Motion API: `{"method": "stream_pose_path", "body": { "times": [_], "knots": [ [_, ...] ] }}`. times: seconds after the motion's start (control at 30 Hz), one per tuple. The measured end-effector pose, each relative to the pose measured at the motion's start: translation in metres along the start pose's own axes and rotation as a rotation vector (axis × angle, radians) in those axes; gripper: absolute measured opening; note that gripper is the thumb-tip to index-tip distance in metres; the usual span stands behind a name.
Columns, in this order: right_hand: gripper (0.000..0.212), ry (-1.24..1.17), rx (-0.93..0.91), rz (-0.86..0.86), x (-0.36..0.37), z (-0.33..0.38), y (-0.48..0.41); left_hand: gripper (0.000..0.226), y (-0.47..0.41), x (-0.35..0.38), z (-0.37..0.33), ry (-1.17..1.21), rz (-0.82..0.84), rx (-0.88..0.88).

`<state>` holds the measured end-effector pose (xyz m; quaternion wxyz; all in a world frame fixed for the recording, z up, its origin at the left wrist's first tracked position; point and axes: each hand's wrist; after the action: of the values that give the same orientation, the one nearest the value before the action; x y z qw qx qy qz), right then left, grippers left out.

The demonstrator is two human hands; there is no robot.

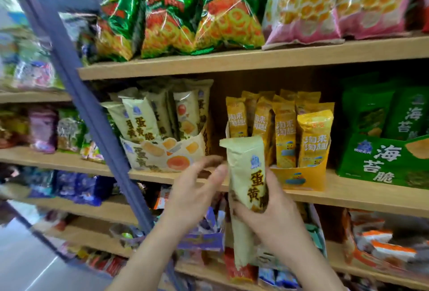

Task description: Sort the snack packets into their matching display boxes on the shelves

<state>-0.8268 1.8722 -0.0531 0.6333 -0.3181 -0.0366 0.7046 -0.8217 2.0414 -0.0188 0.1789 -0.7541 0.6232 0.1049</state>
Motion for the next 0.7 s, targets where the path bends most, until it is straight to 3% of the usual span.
{"method": "stream_pose_path", "body": {
  "times": [0.13,0.23,0.4,0.5,0.7],
  "knots": [
    [0.066,-0.151,0.064,-0.027,0.001,0.002,-0.019,0.04,-0.053,-0.046,0.021,-0.489,-0.324,0.051],
    [0.061,-0.186,0.014,-0.061,0.005,0.011,-0.031,0.05,-0.079,-0.069,0.033,-0.816,-0.283,-0.084],
    [0.058,-0.282,-0.063,-0.103,0.012,0.034,-0.054,0.015,-0.082,-0.088,0.037,-0.918,-0.257,-0.05],
    [0.054,-0.348,-0.14,-0.18,0.025,0.055,-0.074,0.017,-0.073,-0.103,0.043,-0.982,-0.248,0.05],
    [0.041,-0.324,-0.34,-0.45,0.061,0.109,-0.124,0.036,-0.067,-0.135,0.054,-0.819,-0.21,0.301]
  ]
}}
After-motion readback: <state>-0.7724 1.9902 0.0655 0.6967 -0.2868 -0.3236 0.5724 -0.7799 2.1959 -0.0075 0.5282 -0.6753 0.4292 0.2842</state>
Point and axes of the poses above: each hand's wrist, its own y-axis away from the middle knuckle, its own x-axis out of the palm, z = x × y, and after that the axes turned 13 degrees about -x, right-handed
